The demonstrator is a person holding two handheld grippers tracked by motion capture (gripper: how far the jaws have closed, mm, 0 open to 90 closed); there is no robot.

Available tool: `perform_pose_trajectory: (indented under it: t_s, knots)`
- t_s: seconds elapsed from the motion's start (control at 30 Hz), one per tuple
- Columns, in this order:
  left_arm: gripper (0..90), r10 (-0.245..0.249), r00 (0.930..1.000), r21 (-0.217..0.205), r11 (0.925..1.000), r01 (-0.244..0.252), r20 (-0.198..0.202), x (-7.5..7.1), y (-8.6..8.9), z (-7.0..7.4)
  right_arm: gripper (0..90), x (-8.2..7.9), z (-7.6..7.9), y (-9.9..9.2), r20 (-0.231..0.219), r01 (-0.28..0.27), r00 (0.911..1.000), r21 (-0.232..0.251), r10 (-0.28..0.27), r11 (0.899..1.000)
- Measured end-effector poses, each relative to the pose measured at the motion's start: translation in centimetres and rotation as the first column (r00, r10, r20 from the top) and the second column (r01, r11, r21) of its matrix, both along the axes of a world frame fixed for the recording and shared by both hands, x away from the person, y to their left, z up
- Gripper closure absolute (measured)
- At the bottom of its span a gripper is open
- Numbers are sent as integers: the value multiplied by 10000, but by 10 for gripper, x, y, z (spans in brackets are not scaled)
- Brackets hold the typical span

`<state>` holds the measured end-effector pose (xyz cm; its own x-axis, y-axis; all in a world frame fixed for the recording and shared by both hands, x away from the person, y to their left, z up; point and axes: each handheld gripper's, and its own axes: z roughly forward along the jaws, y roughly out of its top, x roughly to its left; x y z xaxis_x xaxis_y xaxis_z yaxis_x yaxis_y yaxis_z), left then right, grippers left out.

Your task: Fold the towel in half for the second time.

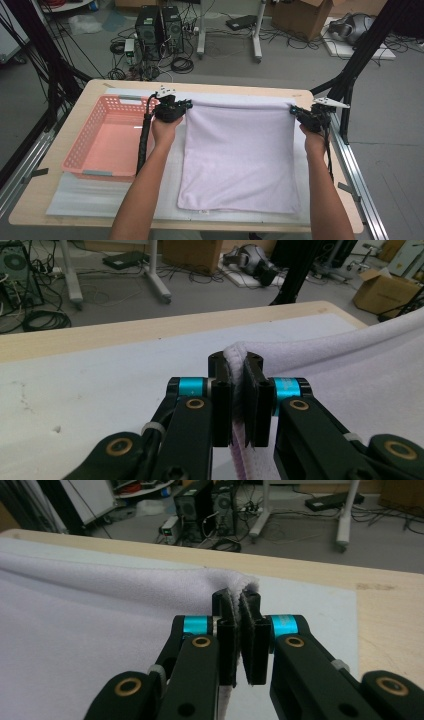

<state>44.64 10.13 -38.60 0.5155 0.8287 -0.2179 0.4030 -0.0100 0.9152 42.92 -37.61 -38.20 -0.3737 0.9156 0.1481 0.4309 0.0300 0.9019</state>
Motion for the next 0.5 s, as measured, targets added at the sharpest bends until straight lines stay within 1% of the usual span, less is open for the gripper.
perform_pose_trajectory:
  t_s: [0.03, 0.07, 0.1, 0.2, 0.23, 0.27, 0.3, 0.33, 0.37, 0.43, 0.47, 0.5]
  knots:
    - [837, -42, 9999, -44, 10000, 42, -95, -3, 1, 1, 865, -3, 2, 0, 25, -62, 10000, 30, 62, 10000]
    - [838, -125, 9997, 54, 9999, 126, -192, -6, 2, 2, 865, -6, 4, 1, 100, -138, 9999, 25, 138, 9999]
    - [838, -138, 9998, 107, 9998, 139, -117, -9, 2, 3, 865, -10, 7, 1, 122, -218, 9997, -35, 218, 9998]
    - [838, -257, 9997, -132, 9996, 256, -64, -23, 4, 3, 863, -22, 11, 0, 151, -442, 9989, -167, 445, 9989]
    - [837, -415, 9990, -118, 9991, 413, -184, -27, 5, 4, 862, -26, 12, 0, 189, -495, 9986, -157, 498, 9987]
    - [837, -530, 9983, 20, 9986, 531, -249, -30, 4, 5, 862, -31, 13, -1, 184, -540, 9984, -89, 541, 9985]
    - [837, -535, 9985, -8, 9986, 535, -72, -35, 4, 6, 861, -36, 13, -2, 221, -589, 9980, -80, 591, 9982]
    - [837, -524, 9986, -210, 9984, 526, 75, -40, 5, 6, 859, -41, 13, -2, 214, -624, 9978, -94, 626, 9980]
    - [837, -620, 9980, -233, 9978, 622, 85, -44, 5, 7, 859, -46, 13, -3, 277, -660, 9974, -81, 662, 9978]
    - [837, -811, 9966, -102, 9966, 812, 135, -53, 5, 8, 859, -57, 12, -5, 362, -746, 9965, -80, 749, 9972]
    - [837, -897, 9958, -31, 9960, 897, 170, -59, 4, 8, 857, -62, 12, -6, 269, -799, 9964, -83, 801, 9968]
    - [837, -944, 9952, -110, 9954, 947, 248, -64, 4, 7, 857, -67, 12, -7, 326, -814, 9962, -7, 814, 9967]
